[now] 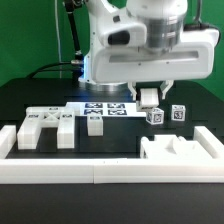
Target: Assemble chair
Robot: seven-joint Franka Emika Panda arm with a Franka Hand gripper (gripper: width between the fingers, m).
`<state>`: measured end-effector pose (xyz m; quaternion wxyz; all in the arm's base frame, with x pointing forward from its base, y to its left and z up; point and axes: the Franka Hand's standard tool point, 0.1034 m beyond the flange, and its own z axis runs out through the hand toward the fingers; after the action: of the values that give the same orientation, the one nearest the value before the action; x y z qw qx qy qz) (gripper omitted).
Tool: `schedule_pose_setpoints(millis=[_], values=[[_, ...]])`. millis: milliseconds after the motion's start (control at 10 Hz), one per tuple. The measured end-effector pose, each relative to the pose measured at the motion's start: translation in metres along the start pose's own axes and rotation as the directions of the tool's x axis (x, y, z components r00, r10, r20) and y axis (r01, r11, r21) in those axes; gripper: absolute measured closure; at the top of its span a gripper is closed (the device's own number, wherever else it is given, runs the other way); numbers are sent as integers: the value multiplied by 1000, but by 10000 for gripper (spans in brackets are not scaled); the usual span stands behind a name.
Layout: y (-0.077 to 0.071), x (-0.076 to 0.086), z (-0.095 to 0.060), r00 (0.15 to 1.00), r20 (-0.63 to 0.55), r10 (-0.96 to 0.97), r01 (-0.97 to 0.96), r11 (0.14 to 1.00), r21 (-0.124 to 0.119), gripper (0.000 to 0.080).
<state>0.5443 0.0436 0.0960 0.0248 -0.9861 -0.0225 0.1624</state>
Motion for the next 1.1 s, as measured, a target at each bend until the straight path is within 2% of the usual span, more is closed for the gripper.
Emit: schedule_pose_setpoints(millis=[100, 200, 500, 600, 1000, 1100], values=[[-3, 3, -4, 999, -44, 2, -2, 1000, -4, 508], [-1, 10, -3, 989, -149, 1, -2, 1000, -10, 508], [3, 15, -3, 929, -371, -2, -8, 1000, -25, 508], [-1, 14, -6, 916, -402, -1, -10, 1000, -25, 508], [-18, 31, -44, 781, -624, -33, 10, 999, -39, 508], [-16, 30, -40, 753, -657, -40, 12, 999, -47, 508]])
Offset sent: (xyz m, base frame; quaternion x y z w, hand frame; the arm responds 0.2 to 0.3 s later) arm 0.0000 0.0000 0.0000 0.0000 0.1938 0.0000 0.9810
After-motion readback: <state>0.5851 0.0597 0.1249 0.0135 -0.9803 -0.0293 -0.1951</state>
